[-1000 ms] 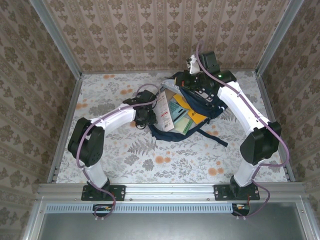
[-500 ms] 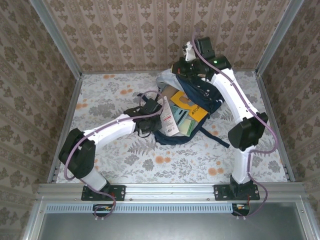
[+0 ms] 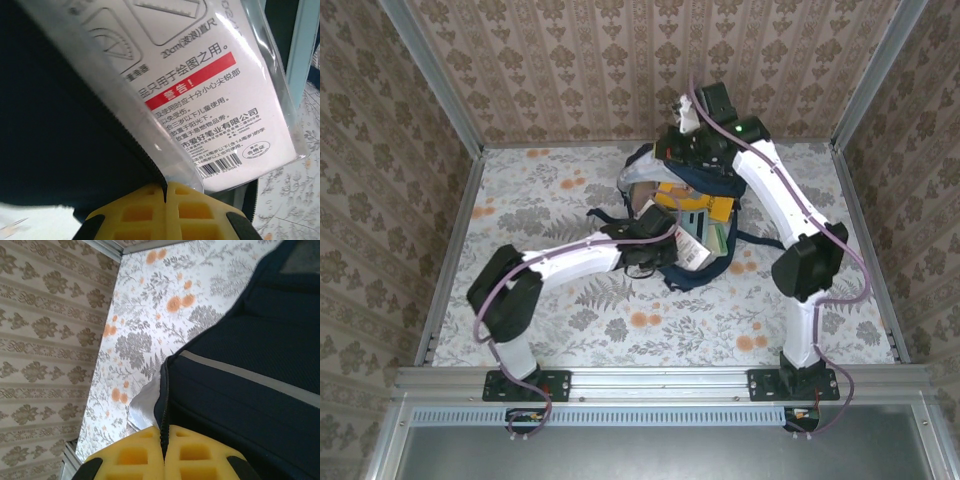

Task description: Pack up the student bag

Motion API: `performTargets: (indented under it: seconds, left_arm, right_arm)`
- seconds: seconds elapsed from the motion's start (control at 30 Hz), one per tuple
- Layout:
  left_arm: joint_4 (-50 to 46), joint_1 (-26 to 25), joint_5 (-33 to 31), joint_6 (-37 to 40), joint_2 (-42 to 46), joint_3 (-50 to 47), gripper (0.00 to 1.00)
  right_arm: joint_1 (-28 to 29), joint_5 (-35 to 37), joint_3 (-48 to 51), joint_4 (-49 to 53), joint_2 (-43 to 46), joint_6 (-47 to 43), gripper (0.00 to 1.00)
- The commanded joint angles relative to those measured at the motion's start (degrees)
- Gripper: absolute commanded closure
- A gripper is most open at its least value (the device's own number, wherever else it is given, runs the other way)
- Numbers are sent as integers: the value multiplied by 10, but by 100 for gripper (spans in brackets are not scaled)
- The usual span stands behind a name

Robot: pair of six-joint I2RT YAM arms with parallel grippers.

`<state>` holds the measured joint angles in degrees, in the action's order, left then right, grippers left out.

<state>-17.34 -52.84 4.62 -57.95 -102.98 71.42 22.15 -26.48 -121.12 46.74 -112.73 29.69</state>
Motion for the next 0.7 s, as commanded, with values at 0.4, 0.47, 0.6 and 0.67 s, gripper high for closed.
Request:
performTargets:
  seconds: [0.4, 0.47, 0.6, 0.67]
  left_arm:
    - [23, -34, 135, -5, -95, 124, 100]
    - [12, -35, 145, 3, -102, 134, 100]
    - [-3, -34, 162, 15, -107, 138, 94]
    - [-5, -33, 166, 19, -106, 135, 85]
  right_arm:
    - [-56, 114, 410, -106, 326, 10, 59]
    - [-68, 137, 456, -95, 375, 18, 59]
    - [-87, 173, 540, -67, 432, 36, 58]
    - [-92, 195, 580, -58, 453, 50, 58]
